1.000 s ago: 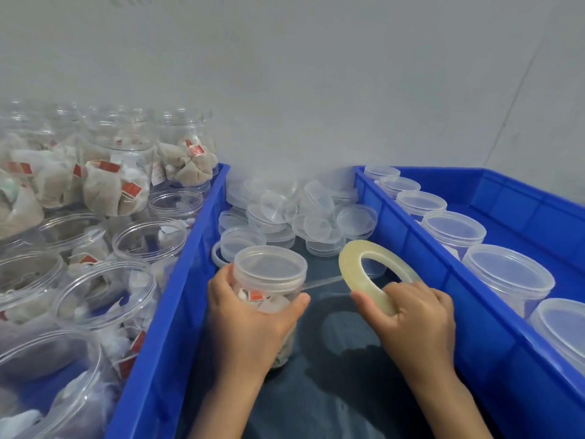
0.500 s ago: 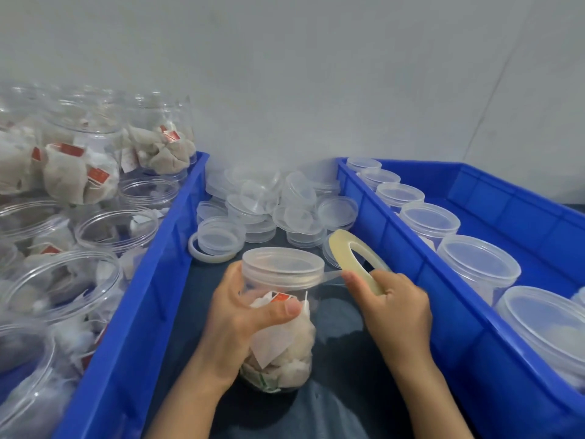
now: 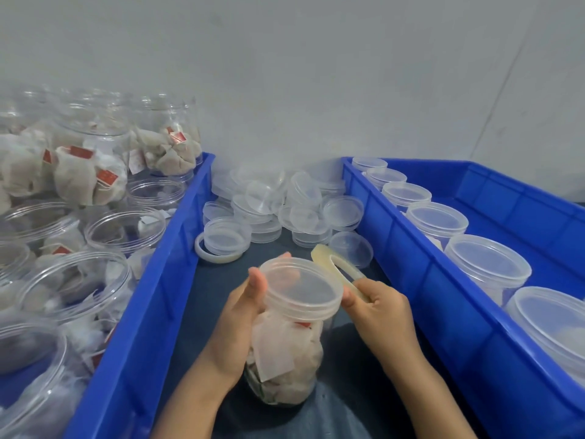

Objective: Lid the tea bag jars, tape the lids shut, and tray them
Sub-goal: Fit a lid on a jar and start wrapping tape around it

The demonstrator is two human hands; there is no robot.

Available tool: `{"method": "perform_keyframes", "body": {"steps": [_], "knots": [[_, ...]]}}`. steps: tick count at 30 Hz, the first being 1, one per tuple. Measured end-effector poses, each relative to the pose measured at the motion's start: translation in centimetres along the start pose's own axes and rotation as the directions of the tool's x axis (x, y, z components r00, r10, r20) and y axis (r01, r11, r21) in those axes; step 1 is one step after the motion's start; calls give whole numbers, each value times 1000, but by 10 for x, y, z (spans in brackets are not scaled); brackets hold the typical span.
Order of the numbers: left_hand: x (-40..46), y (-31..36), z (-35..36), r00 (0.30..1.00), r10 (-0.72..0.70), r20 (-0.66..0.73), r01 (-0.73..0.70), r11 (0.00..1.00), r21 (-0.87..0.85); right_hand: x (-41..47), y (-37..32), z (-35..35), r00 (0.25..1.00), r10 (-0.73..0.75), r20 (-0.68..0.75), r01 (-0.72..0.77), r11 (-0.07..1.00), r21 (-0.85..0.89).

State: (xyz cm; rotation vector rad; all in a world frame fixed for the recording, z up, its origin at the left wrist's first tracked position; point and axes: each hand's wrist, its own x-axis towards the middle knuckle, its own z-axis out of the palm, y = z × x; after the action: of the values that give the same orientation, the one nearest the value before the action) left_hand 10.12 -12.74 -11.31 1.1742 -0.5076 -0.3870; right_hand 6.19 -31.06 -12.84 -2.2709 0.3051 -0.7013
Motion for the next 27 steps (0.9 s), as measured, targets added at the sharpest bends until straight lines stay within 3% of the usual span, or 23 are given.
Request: {"method": "perform_keyframes", "body": {"steps": [4, 6, 9, 11, 13, 16, 18, 22, 25, 27], "knots": [[3, -4, 2, 984, -34, -176, 25, 998, -53, -2, -4, 5, 998, -29, 51, 29, 1000, 3], [2, -3, 4, 949, 43, -313, -37, 999, 26, -4, -6, 8, 998, -49, 50, 50, 998, -27], [1, -1, 5, 794, 252, -554, -123, 958, 259, -6, -5, 10, 999, -30, 21, 30, 999, -34], [-4, -1, 8, 729, 328, -600, -156, 934, 322, -7, -3, 10, 1000, -17, 20, 17, 999, -35], [-10, -5, 12, 746, 338, -574, -168, 929, 330, -8, -3, 10, 1000, -18, 19, 18, 999, -37], [-13, -10, 16, 843, 319, -433, -44, 843, 535, -9, -5, 10, 999, -27, 20, 28, 999, -39], [-10, -11, 17, 878, 261, -401, 14, 824, 567, -9, -7, 9, 999, -27, 44, 28, 999, -29], [-3, -8, 7, 892, 202, -404, 8, 886, 463, -10, -11, 6, 992, -22, 121, 15, 998, 58], [0, -3, -6, 862, 156, -482, -28, 965, 261, -10, -11, 4, 958, -31, 284, 5, 996, 94], [1, -1, -13, 851, 100, -515, -30, 989, 143, -9, -9, 1, 947, -70, 313, 58, 997, 48]]}}
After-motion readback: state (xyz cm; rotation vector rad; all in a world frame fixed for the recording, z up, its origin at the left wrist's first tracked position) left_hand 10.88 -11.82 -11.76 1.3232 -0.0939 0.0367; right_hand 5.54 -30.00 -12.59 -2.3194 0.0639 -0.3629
